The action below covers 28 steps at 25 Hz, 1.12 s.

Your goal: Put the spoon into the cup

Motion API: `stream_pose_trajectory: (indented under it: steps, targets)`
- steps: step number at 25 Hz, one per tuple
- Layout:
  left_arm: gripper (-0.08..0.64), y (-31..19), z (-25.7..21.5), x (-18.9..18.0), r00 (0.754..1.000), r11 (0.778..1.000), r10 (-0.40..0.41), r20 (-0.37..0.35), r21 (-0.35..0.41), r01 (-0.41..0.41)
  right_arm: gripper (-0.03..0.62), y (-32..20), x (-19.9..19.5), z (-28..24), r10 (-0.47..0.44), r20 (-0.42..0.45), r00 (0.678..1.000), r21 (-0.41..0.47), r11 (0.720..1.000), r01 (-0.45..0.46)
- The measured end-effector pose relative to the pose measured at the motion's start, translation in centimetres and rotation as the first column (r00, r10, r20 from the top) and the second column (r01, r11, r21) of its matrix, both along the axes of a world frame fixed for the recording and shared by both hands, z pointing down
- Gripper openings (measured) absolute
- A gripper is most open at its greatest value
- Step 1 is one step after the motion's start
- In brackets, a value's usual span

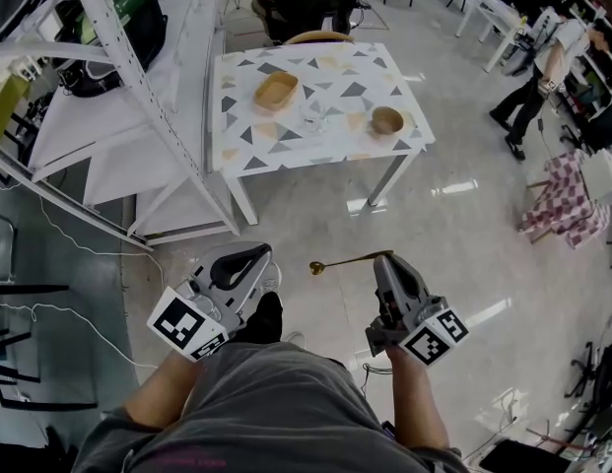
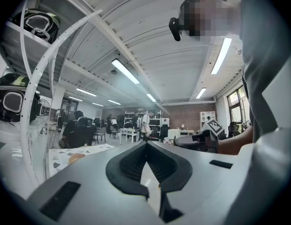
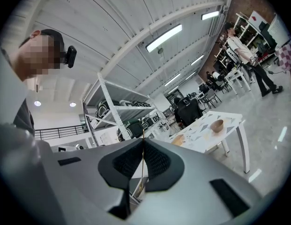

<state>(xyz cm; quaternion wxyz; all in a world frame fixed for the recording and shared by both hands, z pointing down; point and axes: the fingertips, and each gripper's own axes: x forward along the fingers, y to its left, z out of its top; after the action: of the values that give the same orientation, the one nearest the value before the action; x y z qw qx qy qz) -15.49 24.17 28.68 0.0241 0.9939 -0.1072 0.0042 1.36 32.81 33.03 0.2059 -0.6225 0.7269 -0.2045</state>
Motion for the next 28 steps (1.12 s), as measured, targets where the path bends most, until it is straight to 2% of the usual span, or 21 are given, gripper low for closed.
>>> stream_pose_trajectory:
  steps: [10, 28]
  targets:
    - [0.015, -7.2, 1.4, 2.6, 1.0, 1.0, 0.003, 0.004, -0.026, -0.003, 0.023, -6.9, 2.5, 1.2, 0.006, 0.003, 1.0, -0.026, 1.0, -0.006]
    - [0.015, -24.7, 2.8, 8.0, 0.997, 0.995, 0.069, 0.026, -0.069, -0.067, 0.023, -22.7, 7.3, 2.3, 0.079, 0.016, 0.997, -0.074, 0.994, -0.078]
